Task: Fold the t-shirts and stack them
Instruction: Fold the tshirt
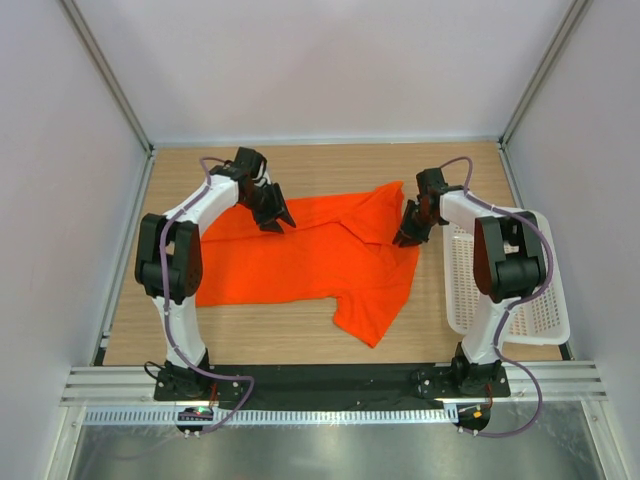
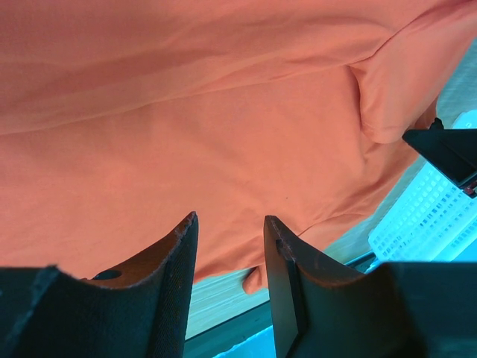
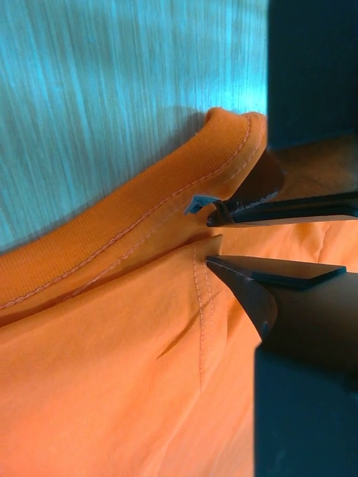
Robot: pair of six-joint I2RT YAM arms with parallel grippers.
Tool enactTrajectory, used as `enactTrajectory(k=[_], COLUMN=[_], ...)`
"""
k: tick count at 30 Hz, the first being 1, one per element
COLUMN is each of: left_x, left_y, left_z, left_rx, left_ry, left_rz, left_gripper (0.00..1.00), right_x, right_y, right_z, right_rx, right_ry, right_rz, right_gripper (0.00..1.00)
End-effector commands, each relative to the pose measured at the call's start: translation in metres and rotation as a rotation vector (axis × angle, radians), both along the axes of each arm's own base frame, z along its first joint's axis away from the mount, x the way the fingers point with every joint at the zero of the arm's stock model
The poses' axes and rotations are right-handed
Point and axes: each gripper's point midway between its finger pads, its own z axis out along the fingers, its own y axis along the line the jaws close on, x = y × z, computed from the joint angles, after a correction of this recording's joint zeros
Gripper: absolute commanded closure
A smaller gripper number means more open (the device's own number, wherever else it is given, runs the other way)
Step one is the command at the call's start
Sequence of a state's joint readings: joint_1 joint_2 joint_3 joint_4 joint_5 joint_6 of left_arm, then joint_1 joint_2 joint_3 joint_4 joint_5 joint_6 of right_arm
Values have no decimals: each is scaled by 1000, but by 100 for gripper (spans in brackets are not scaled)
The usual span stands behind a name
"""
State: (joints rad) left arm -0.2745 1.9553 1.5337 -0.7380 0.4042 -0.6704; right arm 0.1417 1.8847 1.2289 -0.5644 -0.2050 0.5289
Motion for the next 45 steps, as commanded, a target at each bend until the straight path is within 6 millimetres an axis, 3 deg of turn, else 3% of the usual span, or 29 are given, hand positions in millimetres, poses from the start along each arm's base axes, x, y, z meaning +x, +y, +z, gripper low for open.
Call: enactTrajectory(k=[1,5,8,12,19,22,27,32,35,36,37,38,39,42,43,45], left_x=[-3,-6,-7,-6,-8,-11,-18,-26,-27,-27,-26,-25,-23,-21,-21,-21], left_y=[0,1,1,1,-2,-2,1,3,4,3,3,3,3,3,3,3], left_z=[12,11,12,17,11,8,2,-2,-4,-3,-3,-1,-1,2,1,0], left_rx=[-8,-5,-6,-11,-26,-29,-23,-22,-21,-22,-22,-24,-24,-20,-20,-17], left_ry=[-31,-27,-30,-39,-14,-15,-11,-3,-3,-5,-5,-9,-13,-17,-13,-9], left_rz=[-18,-18,-19,-17,-20,-22,-21,-25,-27,-29,-29,-32,-32,-40,-41,-44], left_gripper=[58,58,58,58,59,59,59,59,59,59,59,59,59,59,59,59], right_x=[22,27,30,43,115,144,176,201,213,215,210,204,199,184,173,155], right_y=[4,7,12,28,47,39,28,31,32,35,36,37,39,22,17,13], right_z=[13,15,21,47,102,108,94,79,83,86,77,74,84,107,126,120], right_rx=[22,42,74,234,521,608,676,696,696,689,647,567,515,328,284,189], right_ry=[-65,-74,-88,-103,-245,-282,-293,-284,-305,-316,-273,-284,-265,-358,-392,-408], right_rz=[-9,-18,-36,-160,-450,-579,-739,-767,-731,-693,-667,-568,-513,-350,-312,-209], right_gripper=[72,82,99,99,99,99,99,99,94,89,82,70,65,56,53,51])
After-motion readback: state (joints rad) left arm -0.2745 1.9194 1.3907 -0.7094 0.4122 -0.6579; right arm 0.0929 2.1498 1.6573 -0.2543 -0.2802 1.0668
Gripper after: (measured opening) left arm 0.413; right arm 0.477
